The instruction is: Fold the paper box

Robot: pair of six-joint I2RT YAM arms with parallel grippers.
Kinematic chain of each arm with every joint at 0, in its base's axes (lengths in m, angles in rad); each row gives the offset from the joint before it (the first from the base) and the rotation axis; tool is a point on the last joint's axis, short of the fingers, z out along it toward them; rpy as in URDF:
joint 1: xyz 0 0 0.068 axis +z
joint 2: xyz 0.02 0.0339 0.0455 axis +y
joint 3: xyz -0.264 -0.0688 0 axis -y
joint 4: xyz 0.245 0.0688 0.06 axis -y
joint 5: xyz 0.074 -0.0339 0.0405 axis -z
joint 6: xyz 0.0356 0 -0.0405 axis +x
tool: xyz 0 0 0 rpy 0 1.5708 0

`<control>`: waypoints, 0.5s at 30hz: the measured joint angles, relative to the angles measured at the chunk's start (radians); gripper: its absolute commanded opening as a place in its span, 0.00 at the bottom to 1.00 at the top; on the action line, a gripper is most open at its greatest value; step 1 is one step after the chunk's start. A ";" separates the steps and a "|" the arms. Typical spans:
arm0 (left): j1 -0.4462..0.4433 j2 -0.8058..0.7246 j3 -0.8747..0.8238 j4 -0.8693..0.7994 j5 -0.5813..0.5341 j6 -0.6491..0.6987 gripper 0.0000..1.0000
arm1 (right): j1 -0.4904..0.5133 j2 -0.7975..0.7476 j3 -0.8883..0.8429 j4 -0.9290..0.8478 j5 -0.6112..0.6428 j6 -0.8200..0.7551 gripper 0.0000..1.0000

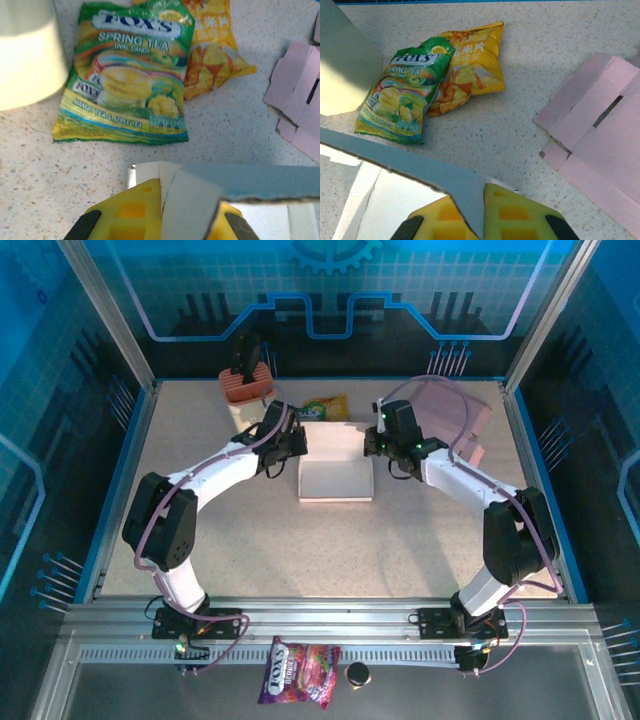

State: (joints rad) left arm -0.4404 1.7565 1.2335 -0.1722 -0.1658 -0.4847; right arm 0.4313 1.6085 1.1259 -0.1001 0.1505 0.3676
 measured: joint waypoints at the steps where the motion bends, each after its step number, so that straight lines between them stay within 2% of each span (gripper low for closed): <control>1: 0.000 -0.002 -0.023 0.031 0.005 -0.003 0.00 | 0.003 -0.012 -0.033 0.027 0.004 0.009 0.00; 7: -0.001 -0.058 -0.150 0.180 0.054 -0.009 0.00 | 0.019 -0.094 -0.204 0.174 0.008 0.060 0.00; 15: -0.001 -0.112 -0.240 0.262 0.082 -0.015 0.00 | 0.055 -0.151 -0.265 0.230 0.056 0.086 0.00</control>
State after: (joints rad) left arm -0.4416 1.6447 0.9936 0.0902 -0.0841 -0.4999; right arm 0.4862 1.4570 0.8608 0.1295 0.2066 0.4534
